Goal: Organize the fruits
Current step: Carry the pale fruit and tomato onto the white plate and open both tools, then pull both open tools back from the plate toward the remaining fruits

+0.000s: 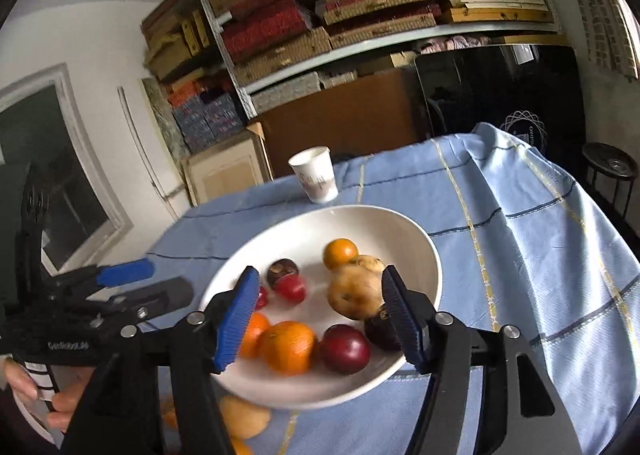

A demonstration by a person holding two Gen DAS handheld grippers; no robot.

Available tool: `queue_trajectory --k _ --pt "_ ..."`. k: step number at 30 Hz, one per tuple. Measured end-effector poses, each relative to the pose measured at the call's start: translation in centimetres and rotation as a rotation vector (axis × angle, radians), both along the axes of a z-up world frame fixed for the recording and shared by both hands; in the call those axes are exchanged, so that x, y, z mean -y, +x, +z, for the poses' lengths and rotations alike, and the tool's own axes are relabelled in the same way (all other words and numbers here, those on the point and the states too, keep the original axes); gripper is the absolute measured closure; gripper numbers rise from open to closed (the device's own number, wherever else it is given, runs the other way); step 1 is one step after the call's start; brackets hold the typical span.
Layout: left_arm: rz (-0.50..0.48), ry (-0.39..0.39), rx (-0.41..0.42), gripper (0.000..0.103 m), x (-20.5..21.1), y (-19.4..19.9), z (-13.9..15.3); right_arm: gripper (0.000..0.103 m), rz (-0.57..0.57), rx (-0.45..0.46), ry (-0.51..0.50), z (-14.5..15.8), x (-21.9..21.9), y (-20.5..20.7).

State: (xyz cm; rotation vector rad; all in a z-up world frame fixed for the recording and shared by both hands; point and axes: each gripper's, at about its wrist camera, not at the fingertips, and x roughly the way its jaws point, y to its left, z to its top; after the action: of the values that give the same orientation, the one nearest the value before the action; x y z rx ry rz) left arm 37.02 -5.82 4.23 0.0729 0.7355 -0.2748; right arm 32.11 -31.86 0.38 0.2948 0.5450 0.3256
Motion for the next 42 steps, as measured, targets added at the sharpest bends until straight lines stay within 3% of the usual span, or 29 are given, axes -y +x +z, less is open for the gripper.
queue_trajectory --k 7,12,18,23,27,42 --pt "0.118 -0.01 0.066 0.005 -5.1 -7.9 -2.1 0.038 0.129 -0.031 -0.055 0.0 -3.0 -4.5" --pt "0.17 0.021 -0.007 0.005 -7.8 -11.0 -5.2 0.038 0.291 -0.16 -0.123 -2.9 -6.3 -7.2" --pt "0.183 -0.045 0.004 0.005 -10.1 -14.0 -5.0 0.038 0.457 -0.14 -0.221 -2.6 -7.9 -11.2" --pt "0.217 -0.023 0.032 0.005 -10.4 -14.6 -4.7 0.046 0.546 -0.159 -0.298 -3.4 -8.1 -12.9" --pt "0.221 -0.026 0.015 0.005 -10.6 -14.7 -4.9 0.046 0.606 -0.189 -0.331 -4.2 -8.8 -13.7" --pt "0.233 -0.072 -0.008 0.005 -11.3 -14.6 -4.9 0.047 0.653 -0.215 -0.429 -5.6 -9.6 -14.6"
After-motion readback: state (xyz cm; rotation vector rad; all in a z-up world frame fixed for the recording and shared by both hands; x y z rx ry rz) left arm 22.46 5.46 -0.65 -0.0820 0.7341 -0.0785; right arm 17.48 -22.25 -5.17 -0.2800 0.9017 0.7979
